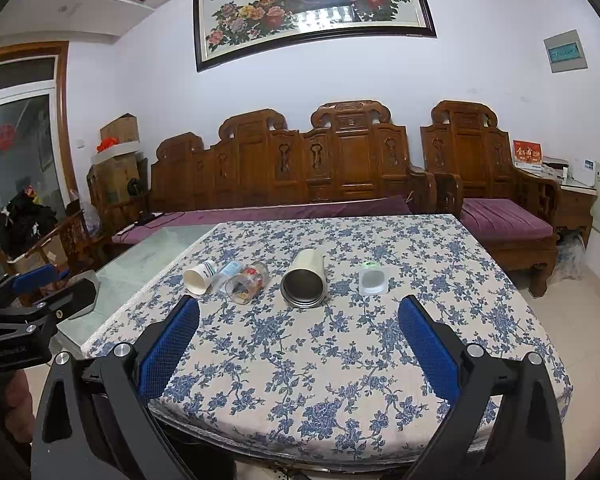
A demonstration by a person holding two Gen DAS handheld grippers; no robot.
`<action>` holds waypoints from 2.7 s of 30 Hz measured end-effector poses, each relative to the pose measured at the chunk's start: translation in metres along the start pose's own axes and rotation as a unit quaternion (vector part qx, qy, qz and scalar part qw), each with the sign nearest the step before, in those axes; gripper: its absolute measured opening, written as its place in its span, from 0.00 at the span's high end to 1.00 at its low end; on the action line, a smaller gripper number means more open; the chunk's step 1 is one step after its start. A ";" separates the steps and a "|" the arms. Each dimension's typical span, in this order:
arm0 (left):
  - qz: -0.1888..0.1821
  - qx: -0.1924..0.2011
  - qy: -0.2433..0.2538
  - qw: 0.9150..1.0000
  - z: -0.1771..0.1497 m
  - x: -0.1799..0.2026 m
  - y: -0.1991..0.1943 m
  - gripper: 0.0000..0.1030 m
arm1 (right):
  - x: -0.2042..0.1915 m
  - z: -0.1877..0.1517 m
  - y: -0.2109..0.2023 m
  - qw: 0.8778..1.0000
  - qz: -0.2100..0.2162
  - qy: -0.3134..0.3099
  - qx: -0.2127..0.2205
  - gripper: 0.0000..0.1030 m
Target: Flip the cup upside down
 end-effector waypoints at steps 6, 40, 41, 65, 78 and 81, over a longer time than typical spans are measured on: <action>0.000 0.000 0.000 1.000 0.000 0.000 0.000 0.08 | 0.000 0.001 0.000 1.000 -0.001 0.000 0.001 0.03; -0.004 0.006 0.005 1.000 0.002 0.007 -0.006 0.08 | -0.002 0.002 -0.001 1.000 -0.001 0.002 0.003 0.03; -0.004 0.006 0.004 1.000 0.002 0.006 -0.007 0.08 | -0.002 0.002 -0.001 1.000 -0.001 0.002 0.003 0.03; -0.009 -0.013 0.012 1.000 -0.001 0.009 0.006 0.08 | -0.003 0.004 0.004 1.000 -0.002 0.005 -0.009 0.03; -0.026 -0.068 0.040 0.997 0.023 0.012 0.084 0.08 | 0.036 0.017 0.083 0.998 -0.006 0.006 -0.054 0.03; -0.027 -0.077 0.049 0.995 0.027 0.014 0.102 0.08 | 0.046 0.024 0.103 0.998 -0.008 0.009 -0.063 0.03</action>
Point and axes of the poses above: each gripper's, at about its wrist camera, not at the fingertips, and y roughly the way its jaws point, x to its right, z to its top, the point moved 6 cm from there along y, roughly the way its jaws point, and after that the axes turned 1 degree about -y, right-handed, at the moved point
